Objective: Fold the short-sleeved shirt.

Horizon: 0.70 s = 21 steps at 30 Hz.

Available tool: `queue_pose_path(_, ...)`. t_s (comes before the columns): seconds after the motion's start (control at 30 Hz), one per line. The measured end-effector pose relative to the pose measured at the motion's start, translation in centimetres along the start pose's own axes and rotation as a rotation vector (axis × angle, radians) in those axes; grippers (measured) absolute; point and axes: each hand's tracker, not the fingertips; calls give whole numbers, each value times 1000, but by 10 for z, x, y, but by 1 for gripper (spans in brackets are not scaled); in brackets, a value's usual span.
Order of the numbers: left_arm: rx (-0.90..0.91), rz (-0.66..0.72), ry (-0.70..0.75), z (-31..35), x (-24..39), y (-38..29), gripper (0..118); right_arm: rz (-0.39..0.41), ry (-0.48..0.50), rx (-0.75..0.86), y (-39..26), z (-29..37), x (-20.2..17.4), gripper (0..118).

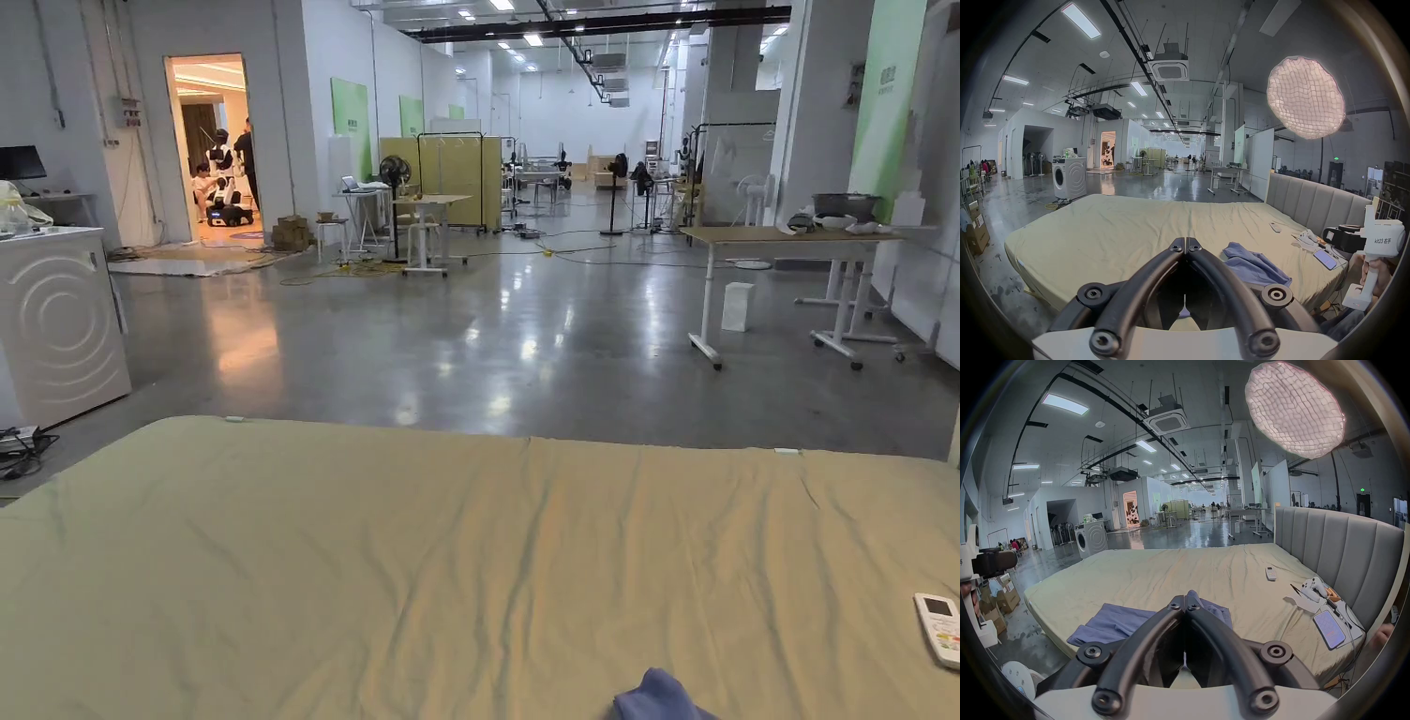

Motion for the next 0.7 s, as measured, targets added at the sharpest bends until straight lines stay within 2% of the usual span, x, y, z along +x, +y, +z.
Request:
queue_pose_path(0.33,-30,-18,-79,-24,-10,-2,0,-2,20,-16,-4,-2,-3,1)
queue_pose_path(0.47,-69,-40,-53,-60,-25,-5,0,0,8,-59,-14,-11,3,1)
queue_pose_path(0.6,-187,-61,-45,-121,-40,-26,0,-48,-10,-112,-26,-22,10,1)
queue_pose_path(0.63,-220,-47,-39,-141,-46,-35,7,-55,-13,-126,-28,-25,12,1)
queue_pose_path(0.67,-274,-21,-43,-164,-52,-44,19,-52,-19,-139,-32,-29,13,1)
queue_pose_path(0.7,-322,8,-59,-186,-60,-51,40,-46,-24,-153,-34,-31,14,1)
